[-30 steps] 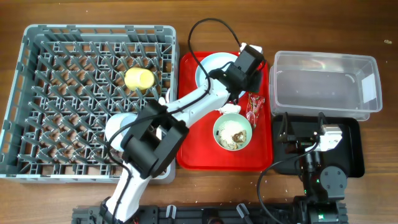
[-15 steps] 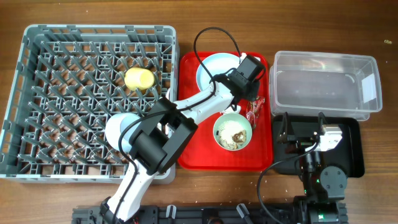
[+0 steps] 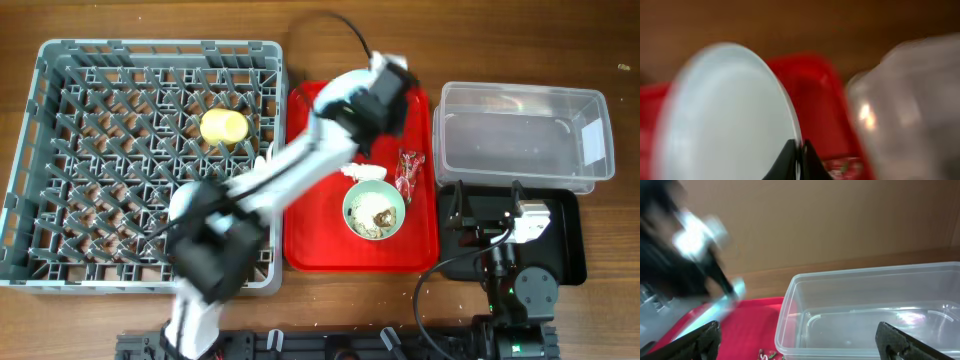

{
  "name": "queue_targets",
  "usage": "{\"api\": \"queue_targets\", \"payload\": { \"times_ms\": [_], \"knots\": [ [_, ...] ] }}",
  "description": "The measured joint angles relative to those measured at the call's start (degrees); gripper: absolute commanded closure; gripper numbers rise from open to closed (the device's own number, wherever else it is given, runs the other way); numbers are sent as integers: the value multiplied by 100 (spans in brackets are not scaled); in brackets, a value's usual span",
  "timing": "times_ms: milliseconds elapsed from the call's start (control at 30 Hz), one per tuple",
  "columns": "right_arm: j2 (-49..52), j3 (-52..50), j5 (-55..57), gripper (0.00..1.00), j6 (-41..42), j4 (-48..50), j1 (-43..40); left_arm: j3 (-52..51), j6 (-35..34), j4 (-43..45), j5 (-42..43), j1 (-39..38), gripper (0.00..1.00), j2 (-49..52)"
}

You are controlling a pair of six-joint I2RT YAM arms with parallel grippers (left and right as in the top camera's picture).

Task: Sort waste into correct bins and load items into the dishwasher rack
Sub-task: 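Carry the plate into the rack and stand it upright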

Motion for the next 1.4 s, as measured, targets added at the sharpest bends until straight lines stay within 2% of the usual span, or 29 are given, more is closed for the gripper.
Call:
{"api": "queue_targets", "payload": {
  "times_ms": [133,167,267,300,333,367,400,500,600,733,867,1167,1300,1333,1367,1400],
  "knots": [
    [0,0,0,0,0,-4,0,247,-70,-588,1036,756,96,-2365],
    [0,0,0,0,0,-2,0,319,-109,-973,1349,1054,96,-2927],
    [0,0,0,0,0,-2,0,409,-245,-1836,2127,1954,96,-3753],
    [0,0,0,0,0,-2,0,409,-289,-2149,2516,2308,96,-3840],
    [0,0,0,0,0,-2,0,382,-354,-2540,3307,2999,96,-3770],
    [0,0,0,0,0,-2,0,352,-363,-2627,3773,3237,96,-3613],
    [0,0,2,0,0,0,0,315,-317,-2776,4876,3641,96,-3220],
    [0,0,0,0,0,-2,0,264,-225,-2787,6413,4186,96,-2468],
    [0,0,0,0,0,-2,0,256,-162,-2791,7272,4494,96,-1709],
    [0,0,0,0,0,-2,0,240,-127,-2809,7608,4673,96,-1167],
    [0,0,0,0,0,-2,0,31,-122,-2776,7517,4706,96,-898],
    [0,0,0,0,0,-2,0,-122,-192,-2706,6334,5005,95,-817],
    [0,0,0,0,0,-2,0,-111,-216,-2789,5493,4996,51,-828],
    [0,0,0,0,0,-2,0,-120,-225,-2798,5281,4996,14,-817],
    [0,0,0,0,0,-2,0,-122,-247,-2798,5108,4996,0,-817],
    [0,0,0,0,0,-2,0,-122,-234,-2776,5021,4999,0,-817]
  ]
}}
